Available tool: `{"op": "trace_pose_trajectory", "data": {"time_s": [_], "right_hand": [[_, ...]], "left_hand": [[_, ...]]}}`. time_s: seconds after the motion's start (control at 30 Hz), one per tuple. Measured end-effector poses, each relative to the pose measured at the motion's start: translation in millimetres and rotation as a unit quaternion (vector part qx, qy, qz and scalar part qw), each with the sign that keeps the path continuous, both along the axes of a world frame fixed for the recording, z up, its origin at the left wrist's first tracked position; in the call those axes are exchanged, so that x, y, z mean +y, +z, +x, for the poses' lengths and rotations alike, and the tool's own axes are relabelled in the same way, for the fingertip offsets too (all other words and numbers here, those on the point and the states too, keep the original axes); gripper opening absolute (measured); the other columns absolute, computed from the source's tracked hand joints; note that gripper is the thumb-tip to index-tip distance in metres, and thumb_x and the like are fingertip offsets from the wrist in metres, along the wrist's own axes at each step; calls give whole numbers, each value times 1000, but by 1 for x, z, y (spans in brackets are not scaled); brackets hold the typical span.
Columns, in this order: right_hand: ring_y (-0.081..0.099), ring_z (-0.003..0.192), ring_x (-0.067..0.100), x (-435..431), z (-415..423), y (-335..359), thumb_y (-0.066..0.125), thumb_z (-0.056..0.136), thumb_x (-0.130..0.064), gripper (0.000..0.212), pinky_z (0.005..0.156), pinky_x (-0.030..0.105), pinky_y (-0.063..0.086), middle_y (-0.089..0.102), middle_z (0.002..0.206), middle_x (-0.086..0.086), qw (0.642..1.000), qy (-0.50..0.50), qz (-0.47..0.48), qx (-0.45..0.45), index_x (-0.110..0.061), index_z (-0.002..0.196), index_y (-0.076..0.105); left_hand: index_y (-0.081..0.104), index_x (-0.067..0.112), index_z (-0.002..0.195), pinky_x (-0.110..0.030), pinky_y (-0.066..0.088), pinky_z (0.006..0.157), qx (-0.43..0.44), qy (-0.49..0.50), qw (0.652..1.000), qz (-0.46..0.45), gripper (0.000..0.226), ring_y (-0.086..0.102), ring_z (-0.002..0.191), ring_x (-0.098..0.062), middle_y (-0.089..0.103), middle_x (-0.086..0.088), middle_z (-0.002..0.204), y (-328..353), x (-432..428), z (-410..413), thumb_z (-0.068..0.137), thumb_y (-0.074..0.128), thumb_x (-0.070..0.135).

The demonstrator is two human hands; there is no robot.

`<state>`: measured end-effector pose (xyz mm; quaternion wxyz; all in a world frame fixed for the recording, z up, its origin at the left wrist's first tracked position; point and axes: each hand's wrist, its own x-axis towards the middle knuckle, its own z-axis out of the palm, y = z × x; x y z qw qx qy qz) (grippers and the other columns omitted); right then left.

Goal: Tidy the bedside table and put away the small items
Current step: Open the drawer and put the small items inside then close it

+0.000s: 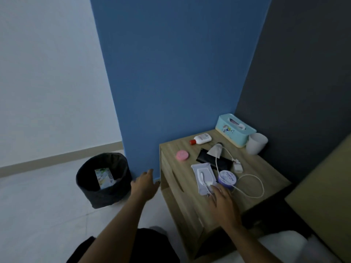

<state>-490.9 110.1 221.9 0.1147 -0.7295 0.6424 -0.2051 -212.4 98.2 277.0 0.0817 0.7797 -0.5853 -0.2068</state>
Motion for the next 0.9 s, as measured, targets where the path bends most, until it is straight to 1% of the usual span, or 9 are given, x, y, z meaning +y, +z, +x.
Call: {"op": "trace_pose_trajectory", "data": {"time_s": [0.07, 0.13, 0.23, 0.3, 0.43, 0.53, 0.63, 0.8, 0.9], "right_hand": [[57, 120, 26, -9, -2, -10, 43, 87, -37, 43, 93, 36, 52, 61, 128, 8, 1000, -1, -16, -3, -15, 114, 68], [55, 122, 24, -15, 4, -13, 48, 88, -33, 39, 93, 35, 51, 60, 129, 6, 1000, 3, -30, 1, -15, 117, 66], [54, 123, 21, -25, 18, -24, 40, 88, -37, 46, 94, 34, 51, 60, 129, 3, 998, 25, -52, -23, -14, 120, 65], [52, 124, 20, -30, 21, -37, 41, 88, -37, 46, 98, 37, 49, 59, 132, 3, 997, 39, -56, -20, -16, 121, 63], [47, 129, 19, -37, 23, -55, 45, 87, -37, 45, 102, 41, 46, 53, 139, 2, 996, 40, -74, -2, -21, 128, 57], [45, 132, 22, -39, 24, -59, 46, 88, -34, 45, 105, 42, 43, 51, 141, 4, 996, 42, -83, -3, -20, 128, 58], [42, 135, 21, -39, 23, -67, 45, 89, -31, 45, 108, 41, 40, 48, 145, 4, 995, 46, -90, -4, -18, 130, 57], [39, 137, 20, -40, 22, -72, 52, 89, -25, 45, 109, 41, 38, 46, 146, 5, 994, 53, -96, -21, -18, 133, 55], [41, 136, 20, -41, 20, -72, 52, 88, -25, 44, 108, 42, 39, 47, 145, 6, 993, 52, -104, -25, -18, 131, 56]], "left_hand": [[30, 18, 145, -50, 36, 106, 7, -18, 1000, 13, 59, 47, 128, -30, 46, -9, 142, -10, -9, -17, 94, 48, 40], [31, 18, 144, -51, 35, 107, 16, -22, 999, 27, 56, 47, 128, -30, 47, -10, 141, -24, -17, -28, 94, 47, 38], [29, 19, 145, -52, 33, 109, 28, -14, 998, 45, 57, 46, 129, -29, 45, -9, 144, -52, -31, -36, 94, 47, 39], [27, 18, 146, -51, 33, 109, 35, -5, 998, 52, 60, 46, 130, -29, 44, -10, 145, -71, -39, -39, 94, 46, 43], [33, 18, 142, -51, 38, 106, 56, 6, 997, 45, 62, 49, 126, -30, 48, -9, 142, -102, -61, -42, 92, 42, 54], [26, 19, 146, -53, 40, 104, 67, 18, 996, 52, 71, 49, 127, -31, 45, -9, 145, -120, -78, -49, 90, 40, 59], [19, 17, 147, -53, 42, 101, 75, 20, 996, 51, 73, 51, 124, -33, 48, -9, 142, -135, -91, -60, 89, 45, 52], [15, 20, 143, -55, 46, 93, 125, 50, 989, 58, 70, 61, 107, -33, 62, -12, 124, -157, -112, -65, 85, 46, 43], [13, 20, 145, -55, 46, 95, 153, 54, 985, 63, 70, 61, 107, -34, 62, -13, 124, -160, -114, -67, 87, 46, 42]]}}
